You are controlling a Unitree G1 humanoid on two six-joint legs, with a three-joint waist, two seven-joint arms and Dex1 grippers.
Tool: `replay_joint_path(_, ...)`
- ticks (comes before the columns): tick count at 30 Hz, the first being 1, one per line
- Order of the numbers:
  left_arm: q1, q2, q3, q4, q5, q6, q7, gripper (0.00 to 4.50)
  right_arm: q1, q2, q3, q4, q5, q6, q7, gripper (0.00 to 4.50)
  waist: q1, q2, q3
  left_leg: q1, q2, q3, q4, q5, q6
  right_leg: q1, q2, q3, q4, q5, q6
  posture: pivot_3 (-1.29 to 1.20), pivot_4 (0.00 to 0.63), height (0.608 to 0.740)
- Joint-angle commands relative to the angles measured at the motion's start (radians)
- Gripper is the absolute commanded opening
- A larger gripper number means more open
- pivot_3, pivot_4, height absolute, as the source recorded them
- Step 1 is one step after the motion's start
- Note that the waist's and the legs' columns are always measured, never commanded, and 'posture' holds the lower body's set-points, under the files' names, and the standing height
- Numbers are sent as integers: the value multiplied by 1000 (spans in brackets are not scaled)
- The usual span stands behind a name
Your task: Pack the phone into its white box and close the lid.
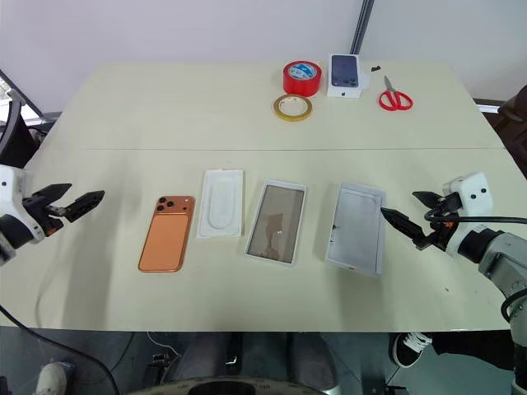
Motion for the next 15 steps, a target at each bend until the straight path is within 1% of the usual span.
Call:
replay_joint_path(1, -12, 14, 28, -33, -11, -7, 5, 4500, -25, 3, 15, -33, 12, -11, -4, 4434, 0, 0, 0, 0, 0, 0, 0, 0, 0, 0, 0, 0, 0, 0, 0, 0, 150, 740)
replay_joint_path(10, -35, -21, 7, -109, -54, 26, 45, 4500, -86, -14, 63, -46, 6, -15, 6, 4434, 2, 0, 0, 0, 0, 0, 0, 0, 0, 0, 0, 0, 0, 0, 0, 0, 150, 740)
replay_joint_path(12, -44, -42, -6, -152, -76, 49, 60, 4500, -97, -21, 90, -52, -5, -22, 16, 4434, 0, 0, 0, 0, 0, 0, 1, 0, 0, 0, 0, 0, 0, 0, 0, 0, 150, 740)
replay_joint_path(15, -94, -114, -77, -232, -128, 120, 109, 4500, -151, -19, 143, -102, 4, -9, 11, 4434, 2, 0, 0, 0, 0, 0, 1, 0, 0, 0, 0, 0, 1, 0, 0, 0, 150, 740)
